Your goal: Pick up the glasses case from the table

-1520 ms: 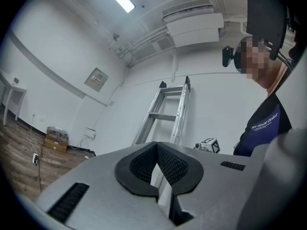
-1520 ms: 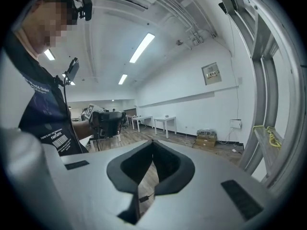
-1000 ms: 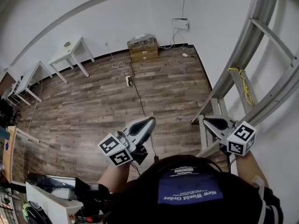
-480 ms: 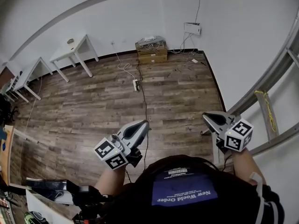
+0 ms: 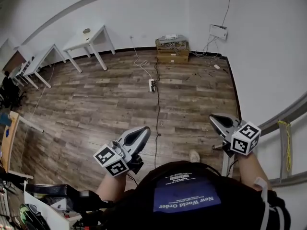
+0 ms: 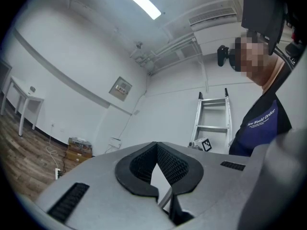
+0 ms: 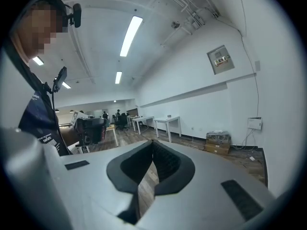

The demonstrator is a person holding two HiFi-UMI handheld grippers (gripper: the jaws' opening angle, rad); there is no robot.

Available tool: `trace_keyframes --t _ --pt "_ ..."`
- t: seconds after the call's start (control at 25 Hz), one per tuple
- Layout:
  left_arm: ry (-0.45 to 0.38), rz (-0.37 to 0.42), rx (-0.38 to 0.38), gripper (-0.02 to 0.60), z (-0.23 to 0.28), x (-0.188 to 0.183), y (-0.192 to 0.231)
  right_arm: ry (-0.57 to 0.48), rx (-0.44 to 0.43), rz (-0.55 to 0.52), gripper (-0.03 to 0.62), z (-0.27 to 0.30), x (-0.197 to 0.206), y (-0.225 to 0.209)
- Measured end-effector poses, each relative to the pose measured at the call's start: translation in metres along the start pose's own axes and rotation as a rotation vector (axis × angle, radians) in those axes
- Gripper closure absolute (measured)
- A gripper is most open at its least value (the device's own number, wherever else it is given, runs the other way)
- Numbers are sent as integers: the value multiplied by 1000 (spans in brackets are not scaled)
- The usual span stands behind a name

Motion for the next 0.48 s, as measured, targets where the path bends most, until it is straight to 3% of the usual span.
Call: trace_keyframes --t 0.24,0.48 --pt "-9 2 -100 578 96 -18 34 -11 -99 -12 592 38 -27 -126" --pt "-42 -8 -123 580 216 -45 61 -7 -148 -71 592 56 -69 -251"
Point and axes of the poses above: the fingertips, and each gripper's own axes: z forward along the fingers, y to its left, x out of its underside, the point moved 10 cm from there along -z, backward along the fingers, and after that the axes turned 9 degrees about y, right-handed, at the moved point
